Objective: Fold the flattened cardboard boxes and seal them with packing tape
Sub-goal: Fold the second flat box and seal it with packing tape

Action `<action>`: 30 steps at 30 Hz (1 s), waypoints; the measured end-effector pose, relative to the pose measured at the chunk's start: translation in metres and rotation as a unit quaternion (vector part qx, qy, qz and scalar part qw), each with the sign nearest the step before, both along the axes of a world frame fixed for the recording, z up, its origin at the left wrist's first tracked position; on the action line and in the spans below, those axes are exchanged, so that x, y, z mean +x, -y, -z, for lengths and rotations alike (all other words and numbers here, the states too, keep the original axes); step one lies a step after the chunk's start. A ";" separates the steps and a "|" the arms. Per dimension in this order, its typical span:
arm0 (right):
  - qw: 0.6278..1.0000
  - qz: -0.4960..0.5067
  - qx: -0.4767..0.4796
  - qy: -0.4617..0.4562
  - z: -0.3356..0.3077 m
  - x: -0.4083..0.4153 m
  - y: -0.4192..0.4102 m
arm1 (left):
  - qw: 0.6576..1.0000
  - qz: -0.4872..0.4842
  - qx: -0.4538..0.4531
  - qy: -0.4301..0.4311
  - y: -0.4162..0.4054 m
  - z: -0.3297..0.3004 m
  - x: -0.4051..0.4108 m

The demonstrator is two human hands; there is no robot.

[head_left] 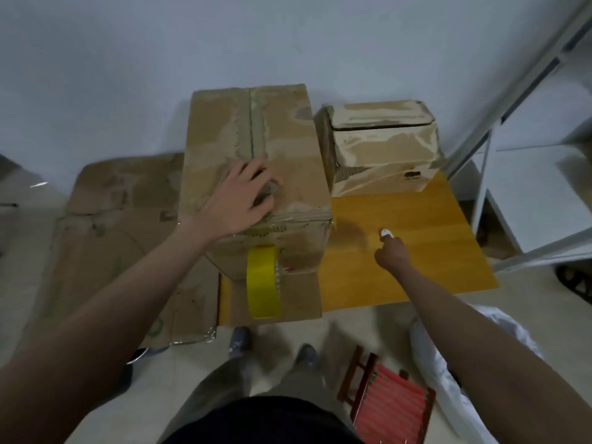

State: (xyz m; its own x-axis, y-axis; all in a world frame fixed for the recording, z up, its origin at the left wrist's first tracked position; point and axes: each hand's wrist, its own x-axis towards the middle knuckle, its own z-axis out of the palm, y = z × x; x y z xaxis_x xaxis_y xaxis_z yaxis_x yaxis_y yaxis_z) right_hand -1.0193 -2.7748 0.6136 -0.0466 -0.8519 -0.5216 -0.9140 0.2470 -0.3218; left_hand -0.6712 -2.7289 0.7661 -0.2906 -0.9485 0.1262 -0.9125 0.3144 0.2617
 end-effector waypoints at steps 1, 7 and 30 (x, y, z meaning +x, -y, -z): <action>1.000 -0.016 0.007 -0.007 0.010 -0.004 0.007 | 1.000 0.000 -0.006 -0.005 0.000 0.002 -0.001; 0.991 -0.116 0.030 -0.057 0.062 -0.024 0.044 | 0.999 -0.014 -0.012 -0.033 0.002 0.010 -0.002; 0.847 0.188 -0.344 0.358 -0.063 0.044 -0.047 | 0.997 -0.045 -0.015 -0.059 -0.037 -0.014 -0.018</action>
